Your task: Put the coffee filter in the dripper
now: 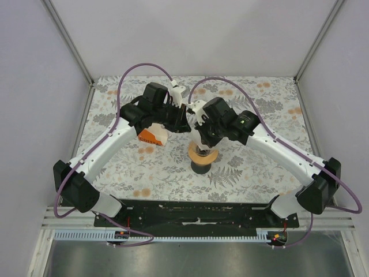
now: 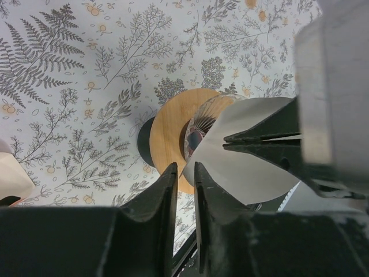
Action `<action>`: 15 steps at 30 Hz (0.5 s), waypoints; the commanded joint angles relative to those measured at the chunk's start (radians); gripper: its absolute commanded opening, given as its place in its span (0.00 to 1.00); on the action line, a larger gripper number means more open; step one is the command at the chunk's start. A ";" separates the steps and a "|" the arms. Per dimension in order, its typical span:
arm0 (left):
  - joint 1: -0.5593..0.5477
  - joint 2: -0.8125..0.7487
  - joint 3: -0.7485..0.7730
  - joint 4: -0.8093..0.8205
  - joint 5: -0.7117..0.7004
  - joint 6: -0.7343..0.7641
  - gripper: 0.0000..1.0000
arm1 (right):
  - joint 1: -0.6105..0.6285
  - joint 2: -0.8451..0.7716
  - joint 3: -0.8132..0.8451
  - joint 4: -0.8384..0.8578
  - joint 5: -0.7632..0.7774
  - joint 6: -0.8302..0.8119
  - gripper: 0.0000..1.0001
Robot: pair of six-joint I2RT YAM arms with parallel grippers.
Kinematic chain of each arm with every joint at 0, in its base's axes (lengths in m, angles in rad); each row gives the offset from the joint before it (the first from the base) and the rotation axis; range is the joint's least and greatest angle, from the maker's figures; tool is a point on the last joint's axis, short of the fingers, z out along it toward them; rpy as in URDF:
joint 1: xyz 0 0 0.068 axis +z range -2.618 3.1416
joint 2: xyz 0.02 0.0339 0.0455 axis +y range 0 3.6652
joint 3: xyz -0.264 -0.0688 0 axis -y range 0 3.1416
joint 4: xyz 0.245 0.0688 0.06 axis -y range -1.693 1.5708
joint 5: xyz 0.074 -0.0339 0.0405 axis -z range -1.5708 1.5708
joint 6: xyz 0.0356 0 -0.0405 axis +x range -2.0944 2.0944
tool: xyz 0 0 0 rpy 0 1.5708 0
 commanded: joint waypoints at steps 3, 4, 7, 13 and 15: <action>0.035 -0.054 0.016 0.041 0.053 -0.082 0.34 | 0.013 0.055 -0.015 0.057 0.038 0.051 0.00; 0.036 -0.059 0.015 0.045 0.066 -0.082 0.37 | 0.016 0.063 -0.017 0.058 0.044 0.056 0.00; 0.038 -0.068 0.019 0.046 0.073 -0.090 0.43 | 0.028 0.075 -0.021 0.061 0.065 0.068 0.00; 0.050 -0.079 0.002 0.043 0.070 -0.104 0.45 | 0.050 0.091 -0.043 0.095 0.113 0.114 0.00; 0.052 -0.086 -0.020 0.045 0.070 -0.118 0.45 | 0.053 0.095 -0.055 0.110 0.128 0.131 0.00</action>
